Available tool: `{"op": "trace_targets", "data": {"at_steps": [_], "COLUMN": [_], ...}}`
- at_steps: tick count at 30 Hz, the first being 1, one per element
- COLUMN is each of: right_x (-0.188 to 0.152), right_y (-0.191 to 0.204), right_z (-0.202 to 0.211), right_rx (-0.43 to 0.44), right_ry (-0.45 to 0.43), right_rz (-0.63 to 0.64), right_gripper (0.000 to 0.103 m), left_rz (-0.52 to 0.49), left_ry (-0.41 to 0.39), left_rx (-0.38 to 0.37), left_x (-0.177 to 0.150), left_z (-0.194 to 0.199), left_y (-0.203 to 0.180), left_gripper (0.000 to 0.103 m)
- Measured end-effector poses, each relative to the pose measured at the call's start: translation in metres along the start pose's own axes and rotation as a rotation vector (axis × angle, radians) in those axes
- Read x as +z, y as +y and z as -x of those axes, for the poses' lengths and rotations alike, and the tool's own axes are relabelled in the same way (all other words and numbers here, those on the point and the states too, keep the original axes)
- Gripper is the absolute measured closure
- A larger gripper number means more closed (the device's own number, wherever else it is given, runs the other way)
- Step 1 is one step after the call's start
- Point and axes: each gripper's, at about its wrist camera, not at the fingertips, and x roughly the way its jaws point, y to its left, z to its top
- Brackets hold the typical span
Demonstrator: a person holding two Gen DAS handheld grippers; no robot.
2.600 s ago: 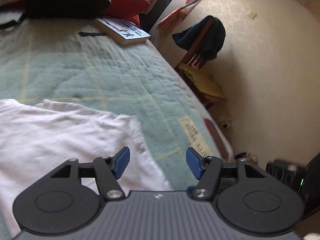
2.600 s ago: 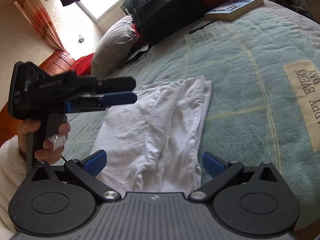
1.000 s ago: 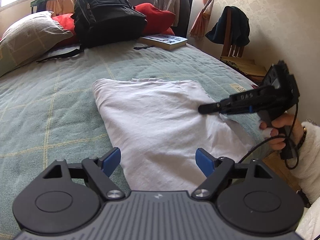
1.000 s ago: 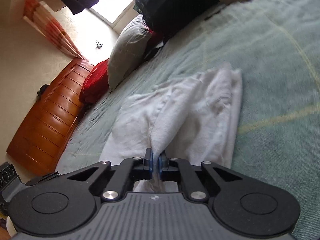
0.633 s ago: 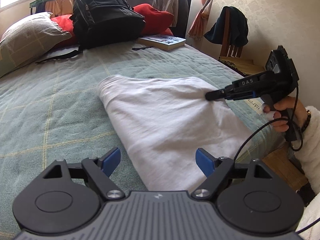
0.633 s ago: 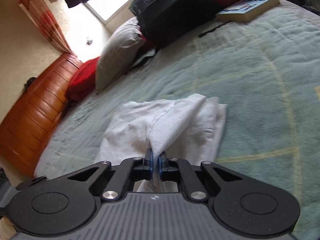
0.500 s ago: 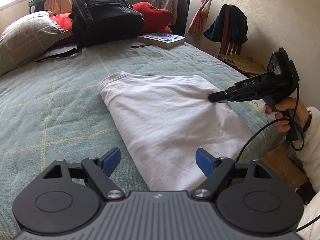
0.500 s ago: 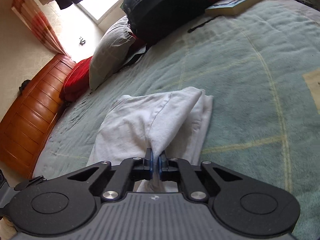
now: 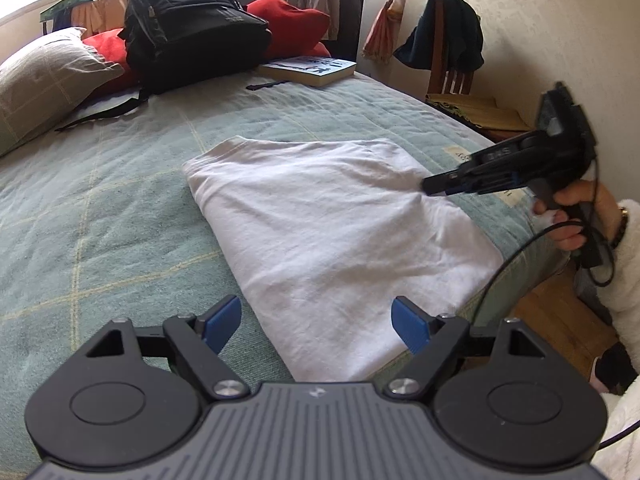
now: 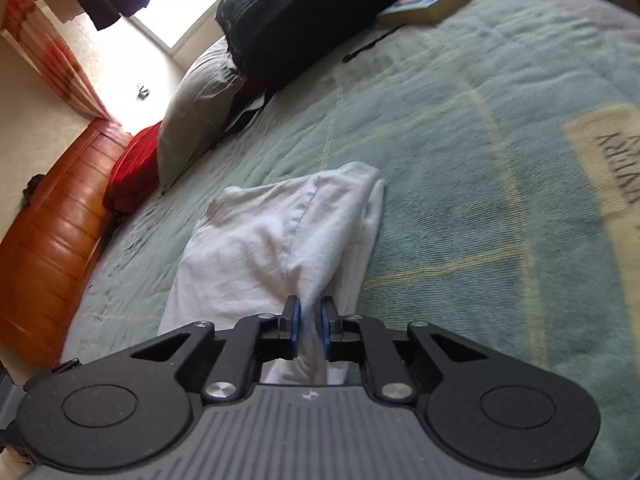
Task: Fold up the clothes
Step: 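Open the right tool and lift it above the shirt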
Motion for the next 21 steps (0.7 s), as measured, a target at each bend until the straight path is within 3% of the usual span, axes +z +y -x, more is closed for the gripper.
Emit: {"op": "trace_targets", "data": {"at_steps": [3, 7, 11, 13, 16, 21], "right_x": [-0.005, -0.015, -0.031, -0.041, -0.046, -0.020], "right_y": [0.014, 0.044, 0.047, 0.035, 0.025, 0.053], "right_z": [0.027, 0.032, 0.000, -0.003, 0.009, 0.023], "right_rx": [-0.009, 0.095, -0.007, -0.037, -0.010, -0.017], "right_ry": [-0.060, -0.055, 0.056, 0.082, 0.071, -0.019], "right_rz": [0.050, 0.146, 0.187, 0.172, 0.130, 0.259], "right_gripper": [0.085, 0.081, 0.081, 0.084, 0.084, 0.071], "left_rz": [-0.013, -0.031, -0.073, -0.066, -0.078, -0.101], "left_ry": [0.001, 0.001, 0.009, 0.065, 0.072, 0.035], "left_rx": [-0.009, -0.021, -0.038, -0.050, -0.056, -0.052], "left_x": [0.007, 0.016, 0.022, 0.016, 0.005, 0.030], "left_z": [-0.005, -0.012, -0.037, -0.056, -0.063, -0.044], "left_y": [-0.002, -0.004, -0.013, -0.013, -0.010, -0.007], "left_gripper": [0.021, 0.021, 0.021, 0.021, 0.021, 0.020]}}
